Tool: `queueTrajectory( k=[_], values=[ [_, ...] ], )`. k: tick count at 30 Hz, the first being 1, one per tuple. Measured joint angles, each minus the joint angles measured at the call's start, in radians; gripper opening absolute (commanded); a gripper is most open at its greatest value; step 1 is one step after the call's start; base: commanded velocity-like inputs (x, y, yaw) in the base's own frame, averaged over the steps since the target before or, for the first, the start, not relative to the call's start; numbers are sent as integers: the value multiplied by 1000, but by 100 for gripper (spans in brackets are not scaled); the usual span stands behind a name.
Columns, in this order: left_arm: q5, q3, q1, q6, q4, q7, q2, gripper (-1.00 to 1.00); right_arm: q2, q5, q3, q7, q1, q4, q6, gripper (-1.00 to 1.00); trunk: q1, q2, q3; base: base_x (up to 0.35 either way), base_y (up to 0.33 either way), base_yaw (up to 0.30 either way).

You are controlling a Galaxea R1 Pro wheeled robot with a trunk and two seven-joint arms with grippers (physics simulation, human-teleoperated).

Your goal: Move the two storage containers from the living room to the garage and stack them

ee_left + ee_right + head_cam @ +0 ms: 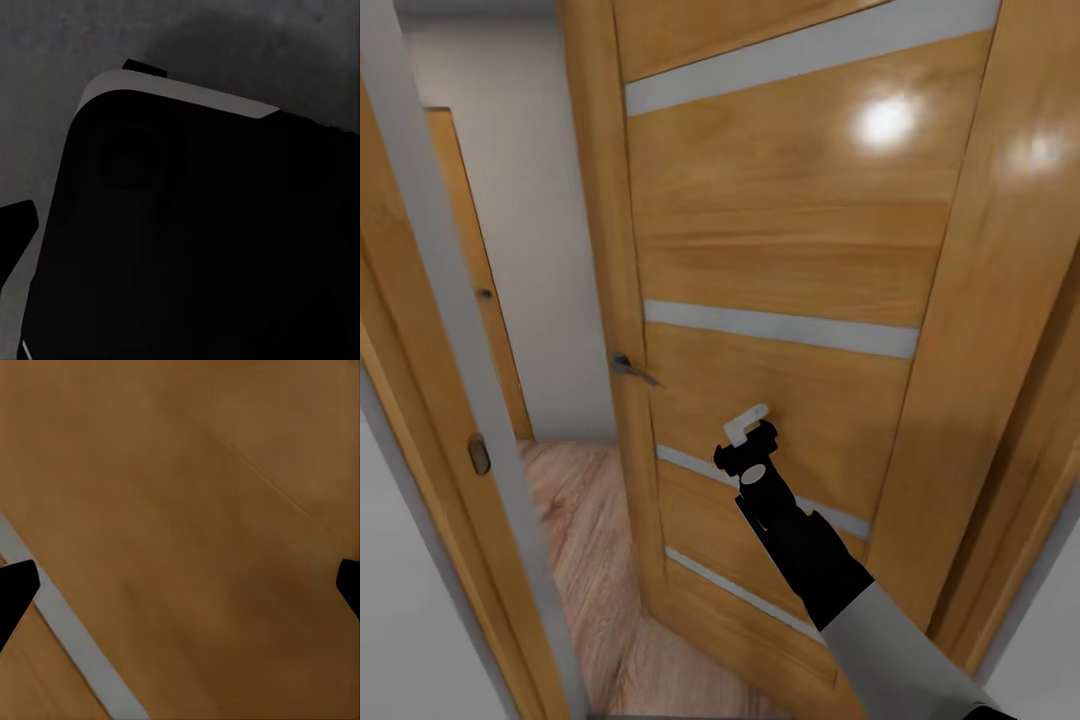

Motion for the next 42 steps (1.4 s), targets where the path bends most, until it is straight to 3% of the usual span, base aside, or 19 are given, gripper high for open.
queueTrajectory(
  k=[7, 15, 18, 23, 24, 30, 37, 42],
  values=[
    [1, 0, 0, -1, 0, 0, 0, 100, 0, -13, -3, -2, 0, 10, 2, 100, 0, 0, 0, 322, 0, 0],
    [2, 0, 0, -1, 0, 0, 0, 100, 0, -23, 9, -71, -4, 22, 26, 100, 0, 0, 0, 322, 0, 0],
    [2, 0, 0, -1, 0, 0, 0, 100, 0, -24, -3, -103, -43, 62, 54, 100, 0, 0, 0, 322, 0, 0],
    [2, 0, 0, -1, 0, 0, 0, 100, 0, -30, -4, -159, -185, 213, 92, 100, 0, 0, 0, 322, 0, 0],
    [2, 0, 0, -1, 0, 0, 0, 100, 0, -12, -6, -163, -206, 234, 102, 100, 0, 0, 0, 322, 0, 0],
    [2, 0, 0, -1, 0, 0, 0, 100, 0, -22, -6, -167, -292, 345, 107, 100, 0, 0, 0, 322, 0, 0],
    [2, 0, 0, -1, 0, 0, 0, 100, 0, -23, -9, -167, -327, 397, 108, 100, 0, 0, 0, 238, 0, 0],
    [4, 0, 0, -1, 0, 0, 0, 100, 0, -9, -15, -162, -333, 361, 109, 100, 1, 0, 0, 29, 0, 0]
  ],
)
